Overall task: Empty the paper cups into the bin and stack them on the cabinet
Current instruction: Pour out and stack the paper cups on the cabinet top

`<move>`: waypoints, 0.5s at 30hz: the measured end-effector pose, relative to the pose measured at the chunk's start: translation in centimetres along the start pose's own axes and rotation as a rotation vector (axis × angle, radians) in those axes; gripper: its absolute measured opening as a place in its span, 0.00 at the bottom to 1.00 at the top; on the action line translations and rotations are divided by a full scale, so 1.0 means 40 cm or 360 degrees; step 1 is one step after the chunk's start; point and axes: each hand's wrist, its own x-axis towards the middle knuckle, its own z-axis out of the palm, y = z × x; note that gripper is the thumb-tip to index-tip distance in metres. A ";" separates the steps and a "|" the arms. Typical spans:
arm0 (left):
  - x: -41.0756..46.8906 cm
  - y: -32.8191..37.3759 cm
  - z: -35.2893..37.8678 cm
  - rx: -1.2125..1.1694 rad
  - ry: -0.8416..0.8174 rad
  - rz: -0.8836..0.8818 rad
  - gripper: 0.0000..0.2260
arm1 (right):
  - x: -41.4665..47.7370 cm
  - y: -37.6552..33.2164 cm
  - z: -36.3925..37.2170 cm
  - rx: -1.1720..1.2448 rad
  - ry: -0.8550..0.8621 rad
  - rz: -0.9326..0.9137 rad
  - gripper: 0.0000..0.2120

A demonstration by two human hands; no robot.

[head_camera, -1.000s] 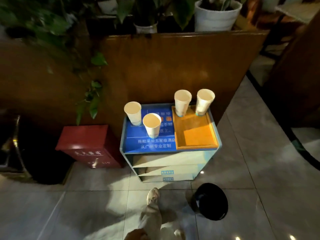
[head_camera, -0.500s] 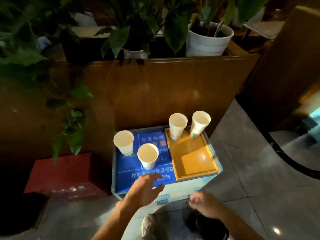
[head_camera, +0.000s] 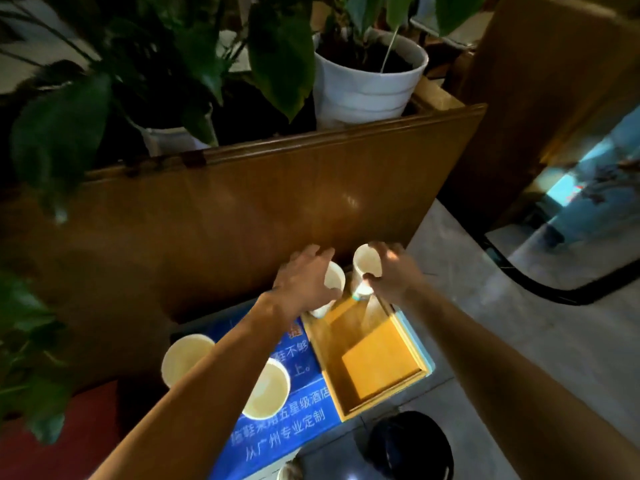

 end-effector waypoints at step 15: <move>0.085 0.040 0.088 0.0264 -0.0287 -0.0207 0.40 | 0.175 0.052 0.005 -0.0213 -0.0485 -0.0320 0.42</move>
